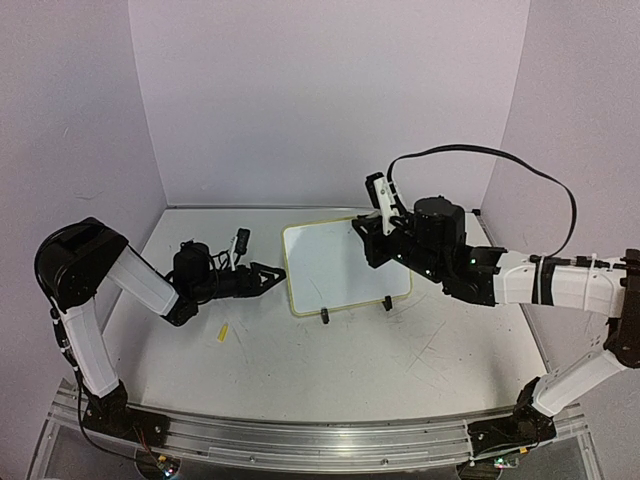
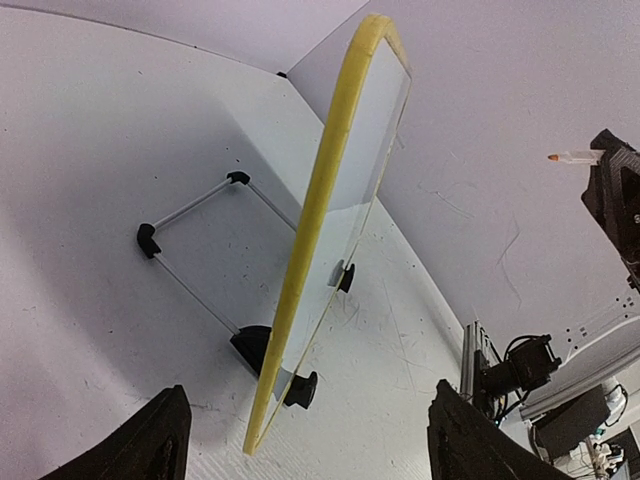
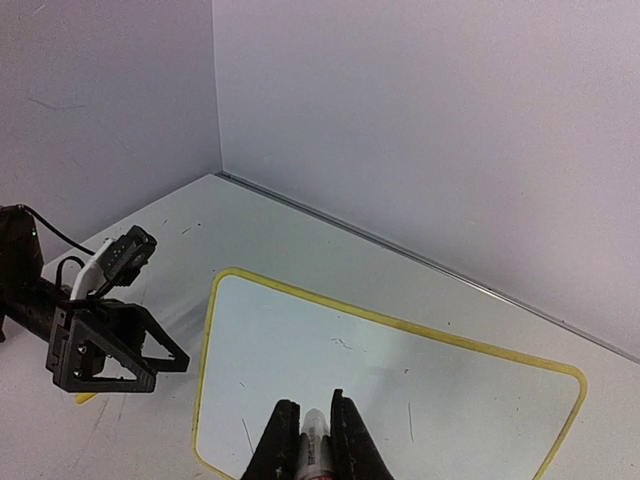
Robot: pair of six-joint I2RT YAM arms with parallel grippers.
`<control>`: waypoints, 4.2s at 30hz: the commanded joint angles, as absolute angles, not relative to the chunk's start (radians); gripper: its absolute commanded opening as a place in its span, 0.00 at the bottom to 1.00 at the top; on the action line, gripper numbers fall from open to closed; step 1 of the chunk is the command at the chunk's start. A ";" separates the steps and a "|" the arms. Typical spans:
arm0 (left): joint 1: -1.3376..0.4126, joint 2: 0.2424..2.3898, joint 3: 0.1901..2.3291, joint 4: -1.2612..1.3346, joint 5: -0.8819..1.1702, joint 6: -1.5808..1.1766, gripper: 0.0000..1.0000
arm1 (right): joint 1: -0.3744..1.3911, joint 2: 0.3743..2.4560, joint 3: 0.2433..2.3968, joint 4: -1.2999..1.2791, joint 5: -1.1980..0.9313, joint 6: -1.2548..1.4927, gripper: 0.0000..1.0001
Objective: Write a sentence on the whiteboard
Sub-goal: Hold the whiteboard at the center of the board, then write a sentence on the whiteboard.
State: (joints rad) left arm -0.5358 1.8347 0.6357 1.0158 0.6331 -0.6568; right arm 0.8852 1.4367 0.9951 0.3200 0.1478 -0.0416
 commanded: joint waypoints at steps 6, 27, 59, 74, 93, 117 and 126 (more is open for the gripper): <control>-0.538 1.875 0.681 1.080 0.657 -0.682 0.79 | 0.889 1.483 1.104 0.236 0.124 0.008 0.00; -0.536 2.033 0.856 1.106 0.753 -0.627 0.35 | 0.918 1.716 1.211 0.436 -0.031 -0.286 0.00; -0.529 2.059 0.855 0.996 0.772 -0.406 0.00 | 0.918 1.891 1.339 0.539 0.000 -0.332 0.00; -0.529 2.045 0.857 0.978 0.771 -0.398 0.00 | 0.917 1.917 1.355 0.531 0.073 -0.321 0.00; -0.529 2.039 0.858 0.967 0.770 -0.391 0.00 | 0.913 1.939 1.369 0.527 0.072 -0.313 0.00; -0.529 2.026 0.857 0.953 0.764 -0.377 0.00 | 0.913 1.935 1.343 0.508 0.078 -0.277 0.00; -0.529 2.021 0.857 0.950 0.761 -0.376 0.00 | 0.915 1.921 1.306 0.507 0.072 -0.255 0.00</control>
